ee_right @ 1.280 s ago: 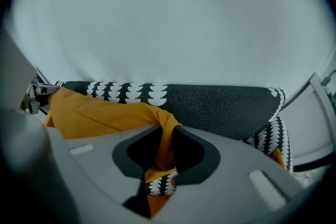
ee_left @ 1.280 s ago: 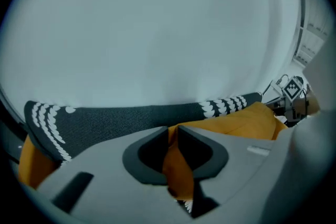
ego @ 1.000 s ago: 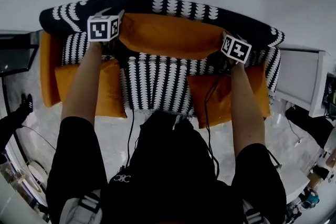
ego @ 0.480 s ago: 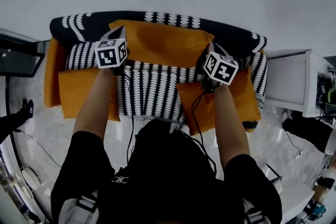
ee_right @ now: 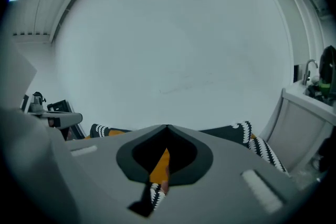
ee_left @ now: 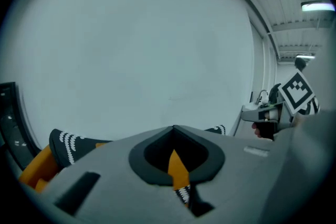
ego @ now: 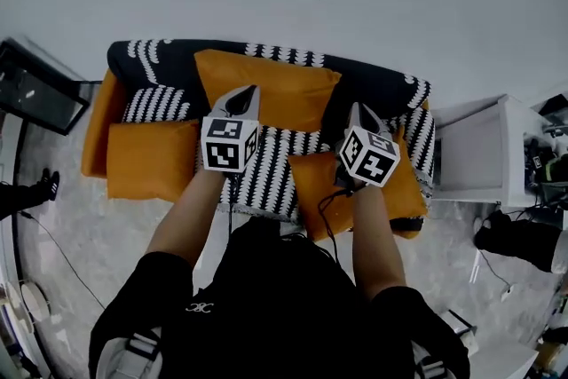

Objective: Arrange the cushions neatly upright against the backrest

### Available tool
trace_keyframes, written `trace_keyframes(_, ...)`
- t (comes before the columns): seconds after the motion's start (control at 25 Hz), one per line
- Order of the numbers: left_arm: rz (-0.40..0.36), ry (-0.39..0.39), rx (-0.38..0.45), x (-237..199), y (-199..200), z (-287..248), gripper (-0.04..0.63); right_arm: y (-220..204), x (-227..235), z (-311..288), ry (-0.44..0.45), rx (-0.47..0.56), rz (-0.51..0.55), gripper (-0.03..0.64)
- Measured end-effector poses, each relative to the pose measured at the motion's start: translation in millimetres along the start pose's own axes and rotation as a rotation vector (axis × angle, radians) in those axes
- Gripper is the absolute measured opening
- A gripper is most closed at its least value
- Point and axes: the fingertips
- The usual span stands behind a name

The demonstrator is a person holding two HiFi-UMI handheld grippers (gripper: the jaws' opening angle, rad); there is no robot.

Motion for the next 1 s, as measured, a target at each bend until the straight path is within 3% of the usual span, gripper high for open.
trace_keyframes(0.24, -0.063, -0.085, 0.078, 95.5, 29.1, 41.8, 0.011, 34.6, 10.3, 89.5, 0.01, 0.128, 0.057, 0.006)
trace_keyframes(0.44, -0.065, -0.135, 0.142, 155.4, 53.4, 69.8, 0.011, 51.0, 31.1, 157.4, -0.03, 0.228, 0.109, 0.006)
trace_keyframes(0.56, -0.108, -0.148, 0.16, 193.0, 61.4, 86.5, 0.011, 58.4, 42.2, 194.5, -0.055, 0.278, 0.11, 0.006)
trace_keyframes(0.72, -0.212, -0.117, 0.181, 224.0, 69.7, 95.0, 0.008, 66.8, 46.0, 218.7, -0.067, 0.327, 0.087, 0.006)
trace_keyframes(1.0, -0.205, -0.257, 0.191, 252.4, 73.7, 94.4, 0.008, 74.8, 39.1, 232.4, -0.1, 0.363, 0.076, 0.006)
Point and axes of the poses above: the fingertips, and each gripper's own axes: z backward along the fingers, x to its right, y out of its top, and after that the axes turned 2 degrees about x, right-handed
